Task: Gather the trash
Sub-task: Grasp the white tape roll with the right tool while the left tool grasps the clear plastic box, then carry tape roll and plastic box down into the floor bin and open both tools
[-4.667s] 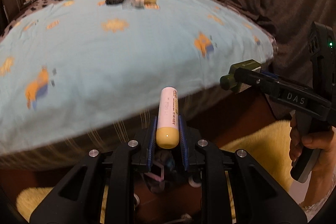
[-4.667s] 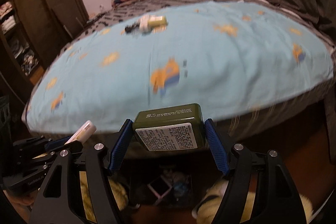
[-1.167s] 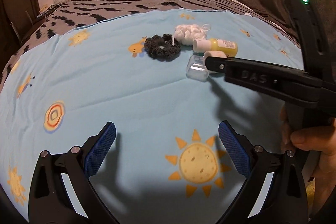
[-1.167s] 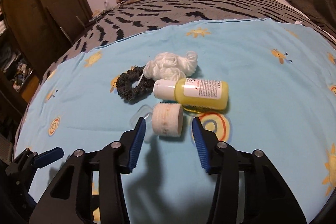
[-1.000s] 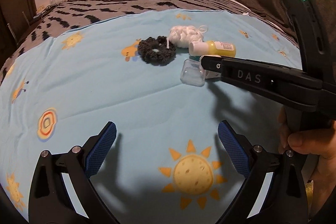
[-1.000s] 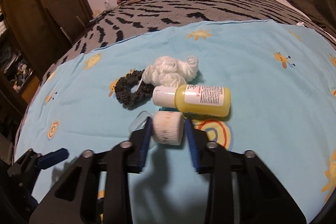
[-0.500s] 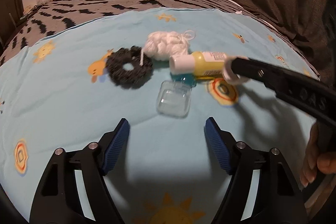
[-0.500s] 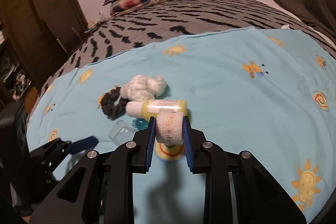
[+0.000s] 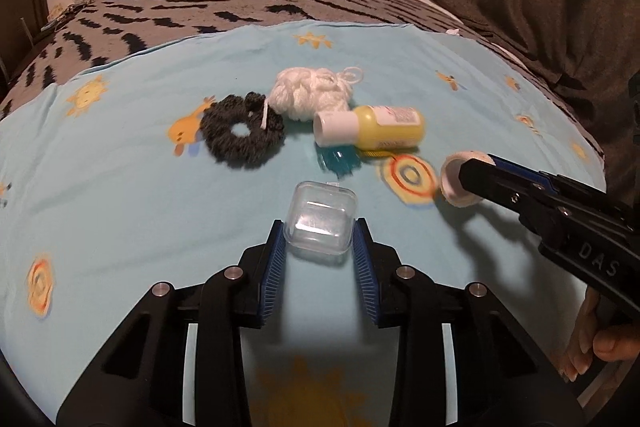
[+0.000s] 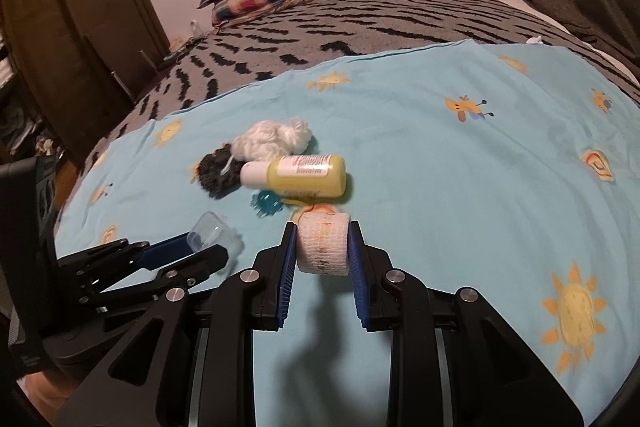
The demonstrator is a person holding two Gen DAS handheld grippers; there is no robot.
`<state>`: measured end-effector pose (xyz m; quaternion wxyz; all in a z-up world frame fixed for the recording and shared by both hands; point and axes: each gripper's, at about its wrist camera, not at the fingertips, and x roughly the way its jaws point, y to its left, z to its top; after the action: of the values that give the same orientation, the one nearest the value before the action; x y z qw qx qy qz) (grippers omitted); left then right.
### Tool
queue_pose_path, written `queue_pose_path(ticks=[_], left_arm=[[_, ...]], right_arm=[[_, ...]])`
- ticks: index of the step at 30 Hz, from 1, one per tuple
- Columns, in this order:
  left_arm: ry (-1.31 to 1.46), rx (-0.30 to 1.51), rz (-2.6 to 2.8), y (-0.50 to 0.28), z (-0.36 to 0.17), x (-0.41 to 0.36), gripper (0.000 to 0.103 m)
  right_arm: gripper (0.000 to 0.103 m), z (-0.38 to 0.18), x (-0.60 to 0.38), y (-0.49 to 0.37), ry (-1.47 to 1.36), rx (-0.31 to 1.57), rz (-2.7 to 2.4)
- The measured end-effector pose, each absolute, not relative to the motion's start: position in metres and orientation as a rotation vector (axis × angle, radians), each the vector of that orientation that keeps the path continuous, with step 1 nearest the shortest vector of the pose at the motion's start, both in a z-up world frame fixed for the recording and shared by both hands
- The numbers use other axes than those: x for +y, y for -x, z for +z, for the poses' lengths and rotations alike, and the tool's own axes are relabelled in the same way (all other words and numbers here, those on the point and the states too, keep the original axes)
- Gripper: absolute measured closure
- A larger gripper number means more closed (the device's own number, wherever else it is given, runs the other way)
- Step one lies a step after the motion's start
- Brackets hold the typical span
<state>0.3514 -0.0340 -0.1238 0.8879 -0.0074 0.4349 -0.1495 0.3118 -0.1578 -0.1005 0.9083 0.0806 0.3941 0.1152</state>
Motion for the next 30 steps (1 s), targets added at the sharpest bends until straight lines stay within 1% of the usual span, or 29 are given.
queue_pose_path(ticks=[10, 15, 18, 24, 27, 30], left_arm=[[0.035, 0.819, -0.302, -0.228, -0.086, -0.018, 0.07], [0.016, 0.782, -0.306, -0.163, -0.081, -0.016, 0.07], [-0.002, 0.773, -0.319, -0.127, -0.088, -0.017, 0.07], [0.008, 0.792, -0.339, -0.081, -0.111, -0.019, 0.07], [0.008, 0.823, -0.355, -0.062, -0.133, -0.021, 0.07], [-0.008, 0.891, -0.378, -0.049, -0.163, -0.026, 0.07]], right_arm=[[0.077, -0.072, -0.161, -0.215, -0.135, 0.755, 0.225], [0.077, -0.074, -0.169, -0.156, -0.13, 0.749, 0.236], [0.077, -0.083, -0.172, -0.125, -0.132, 0.765, 0.241], [0.077, -0.114, -0.178, -0.075, -0.135, 0.82, 0.245], [0.077, -0.134, -0.179, -0.057, -0.148, 0.862, 0.247], [0.077, -0.16, -0.18, -0.043, -0.159, 0.923, 0.251]])
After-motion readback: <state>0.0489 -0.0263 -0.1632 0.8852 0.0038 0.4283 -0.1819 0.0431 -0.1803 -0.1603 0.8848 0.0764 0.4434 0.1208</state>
